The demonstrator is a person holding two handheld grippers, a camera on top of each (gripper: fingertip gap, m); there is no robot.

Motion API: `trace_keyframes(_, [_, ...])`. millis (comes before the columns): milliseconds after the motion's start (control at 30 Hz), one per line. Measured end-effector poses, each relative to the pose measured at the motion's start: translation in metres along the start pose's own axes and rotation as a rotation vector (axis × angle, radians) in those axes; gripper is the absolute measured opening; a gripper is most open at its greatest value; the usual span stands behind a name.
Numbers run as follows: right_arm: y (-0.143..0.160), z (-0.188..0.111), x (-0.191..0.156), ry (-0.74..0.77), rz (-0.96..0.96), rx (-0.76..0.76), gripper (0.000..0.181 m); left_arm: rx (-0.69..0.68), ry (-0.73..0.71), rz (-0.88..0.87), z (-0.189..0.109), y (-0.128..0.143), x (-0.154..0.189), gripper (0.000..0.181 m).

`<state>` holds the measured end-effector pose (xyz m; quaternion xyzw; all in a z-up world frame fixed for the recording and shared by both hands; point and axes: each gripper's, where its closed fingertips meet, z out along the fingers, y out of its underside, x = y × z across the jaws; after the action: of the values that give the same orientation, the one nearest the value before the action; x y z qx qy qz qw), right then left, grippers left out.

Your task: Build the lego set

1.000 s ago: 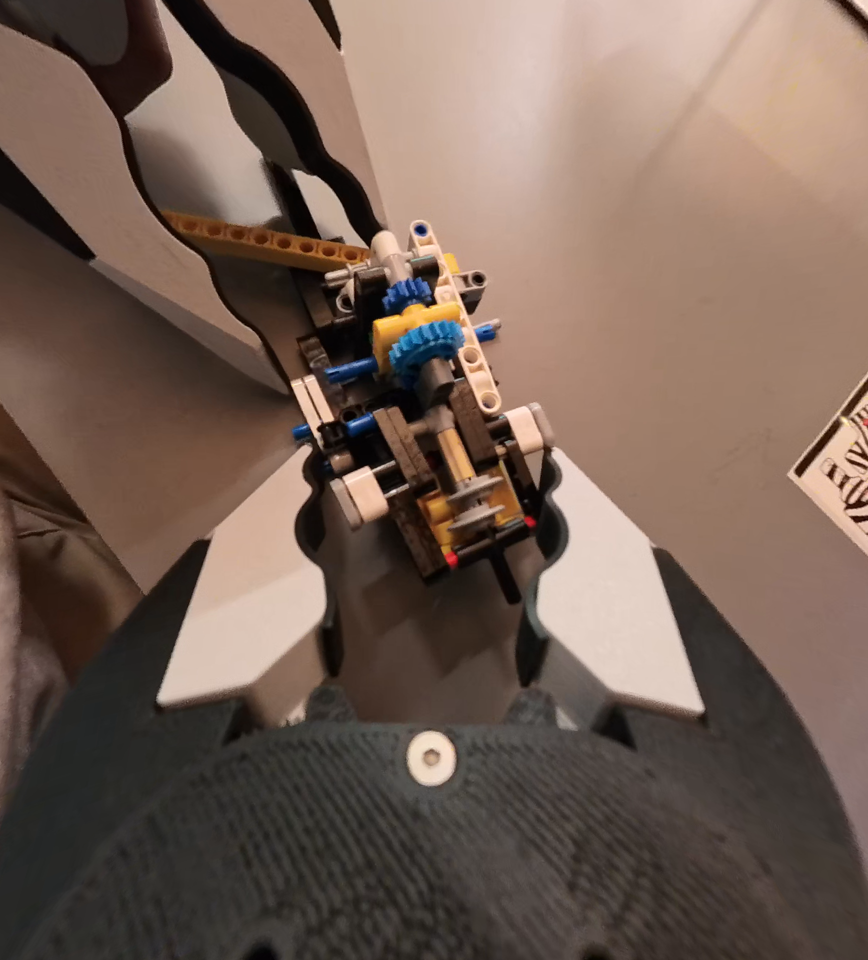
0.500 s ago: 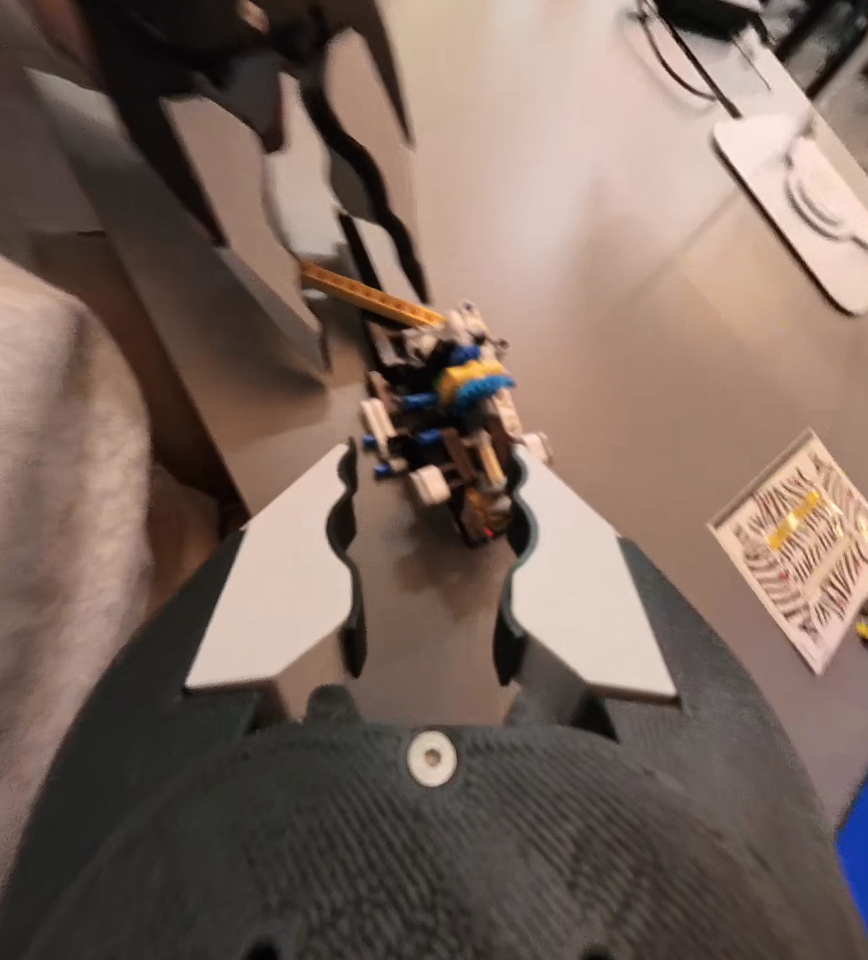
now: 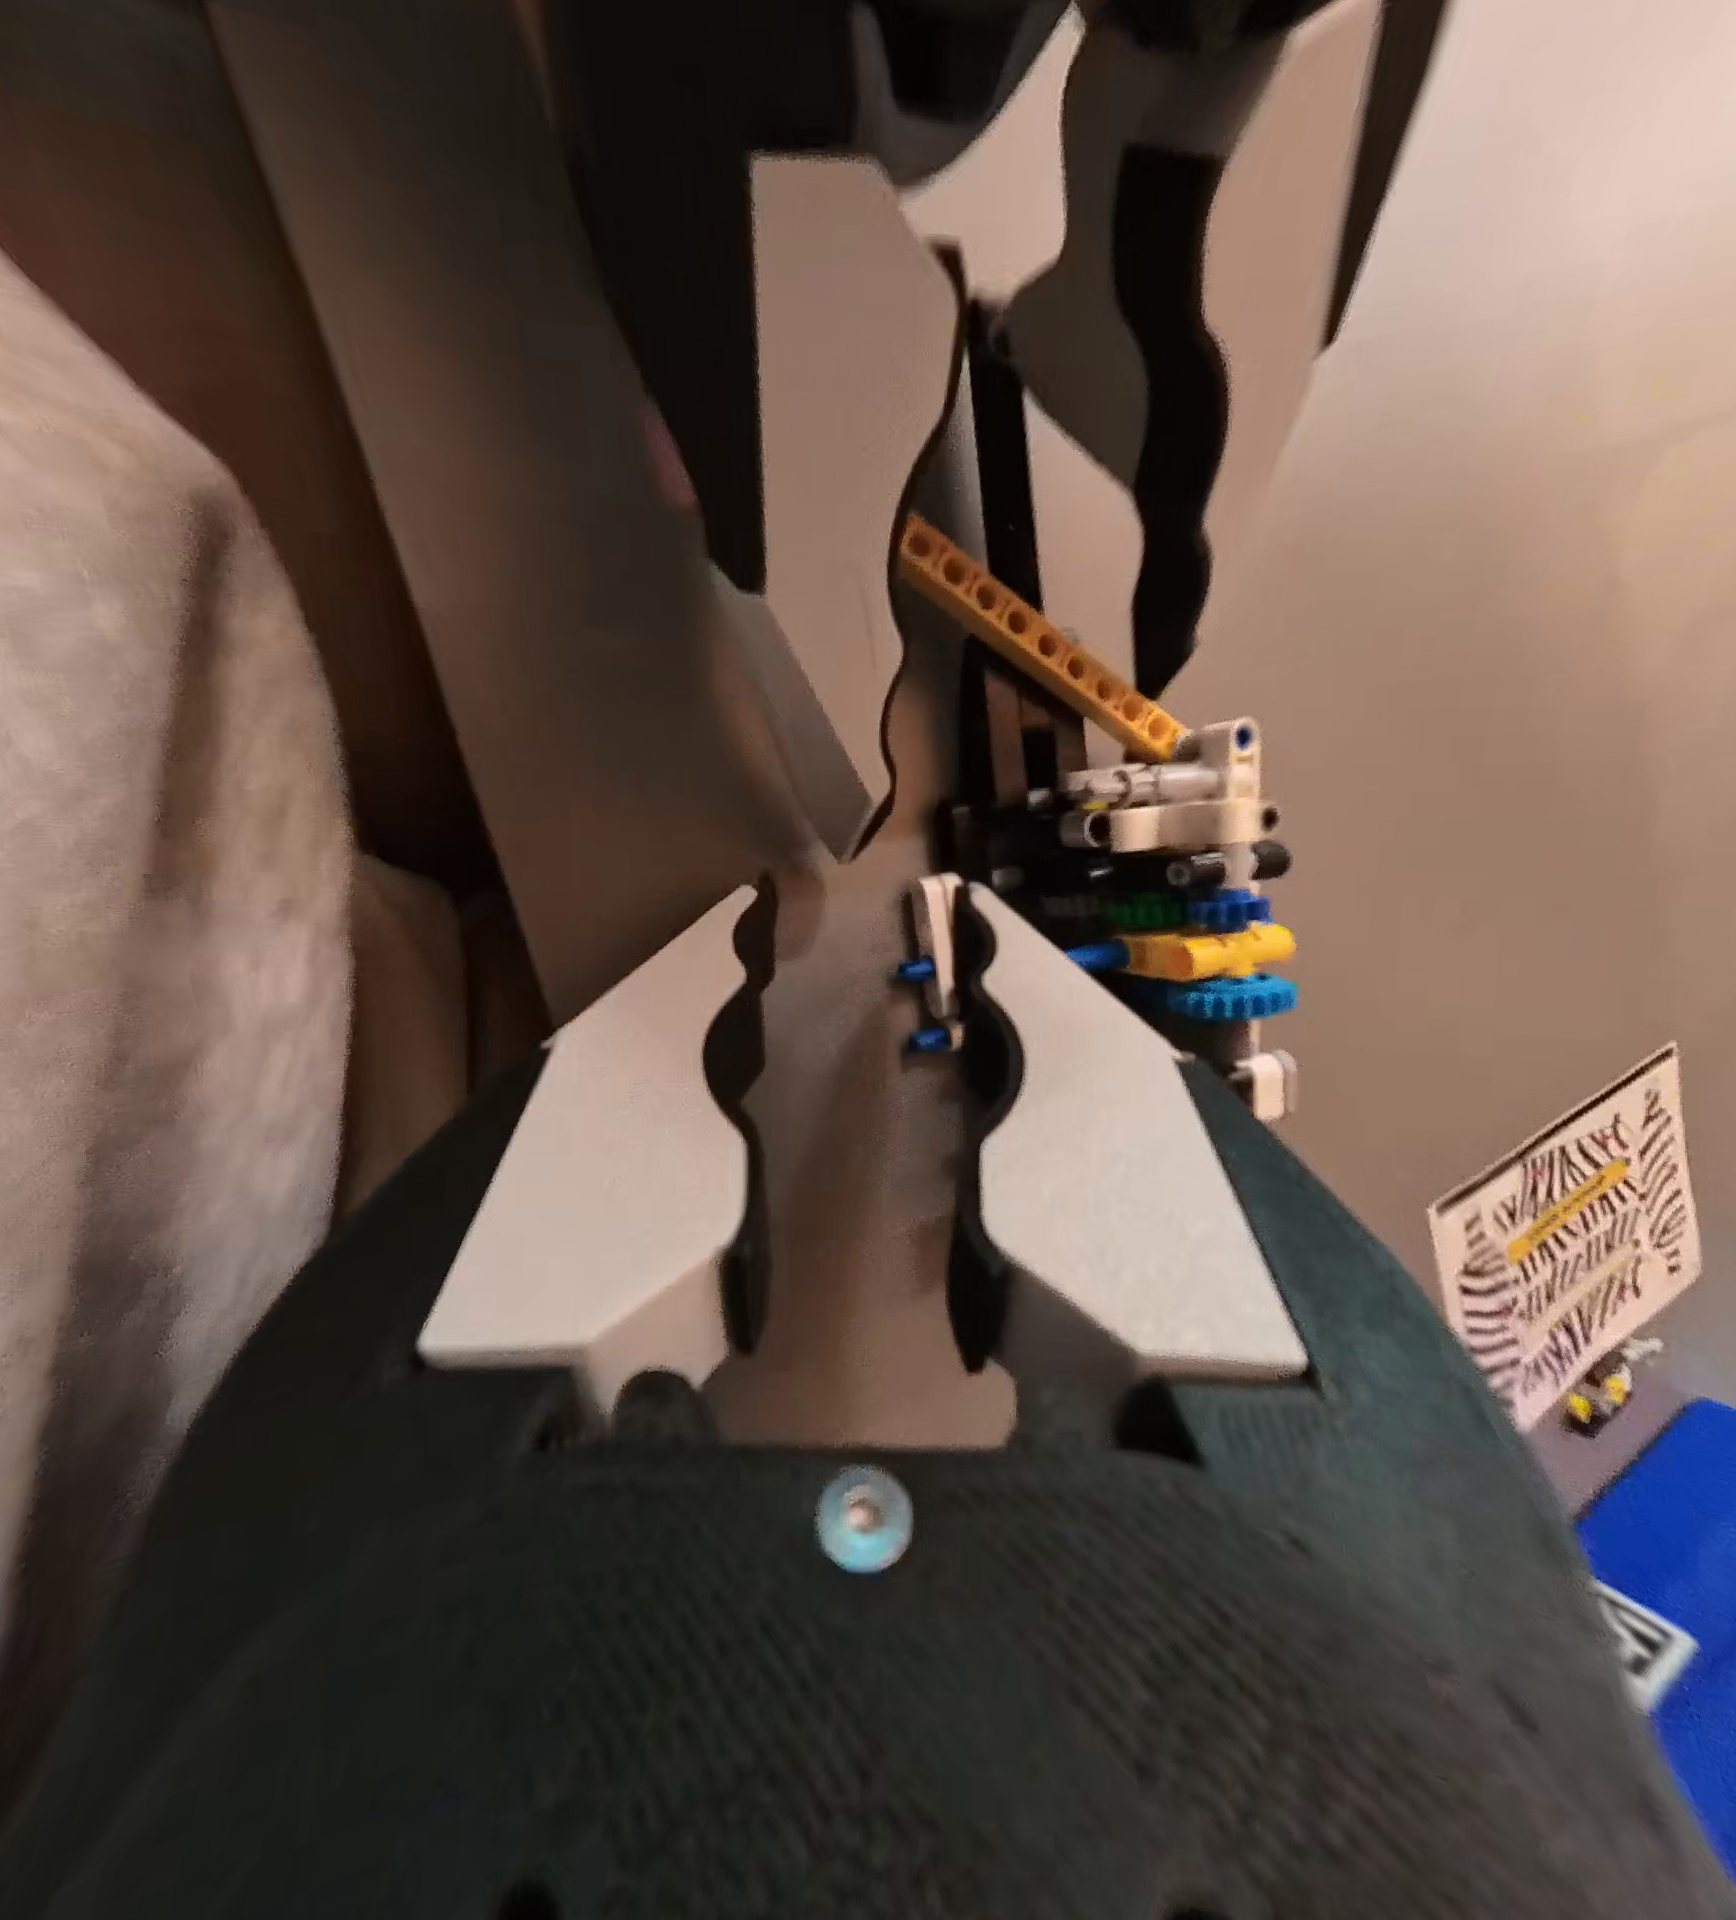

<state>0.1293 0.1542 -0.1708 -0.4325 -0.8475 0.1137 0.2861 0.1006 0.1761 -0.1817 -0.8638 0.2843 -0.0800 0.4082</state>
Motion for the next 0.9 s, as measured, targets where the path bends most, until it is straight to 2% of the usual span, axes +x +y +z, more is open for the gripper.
trace_keyframes(100, [-0.016,-0.037,0.026,0.107,0.119,0.278,0.037,0.020,-0.016,-0.006,-0.005,-0.001,-0.005,0.080])
trace_keyframes(200, [0.001,-0.067,0.065,0.257,0.310,0.486,0.072,0.063,-0.029,0.007,-0.012,-0.009,-0.012,0.087])
trace_keyframes(333, [0.052,-0.035,0.069,0.246,0.388,0.343,0.094,0.005,-0.012,0.109,-0.004,-0.009,-0.017,0.105])
trace_keyframes(467, [0.060,-0.018,0.056,0.144,0.391,0.356,0.088,-0.087,0.010,0.217,0.014,-0.006,-0.023,0.113])
trace_keyframes(500, [0.063,-0.015,0.057,0.137,0.388,0.343,0.089,-0.086,0.029,0.225,0.015,-0.009,-0.023,0.110])
trace_keyframes(600, [0.063,-0.010,0.053,0.079,0.361,0.337,0.073,-0.120,0.078,0.254,0.018,-0.010,-0.021,0.107])
trace_keyframes(733, [0.062,-0.006,0.052,0.053,0.367,0.342,0.062,-0.129,0.146,0.241,0.019,-0.008,-0.013,0.091])
trace_keyframes(767, [0.063,-0.006,0.053,0.058,0.367,0.338,0.054,-0.130,0.150,0.239,0.020,-0.008,-0.013,0.088])
trace_keyframes(900, [0.062,-0.005,0.051,0.037,0.366,0.338,0.052,-0.155,0.159,0.245,0.020,-0.007,-0.012,0.084])
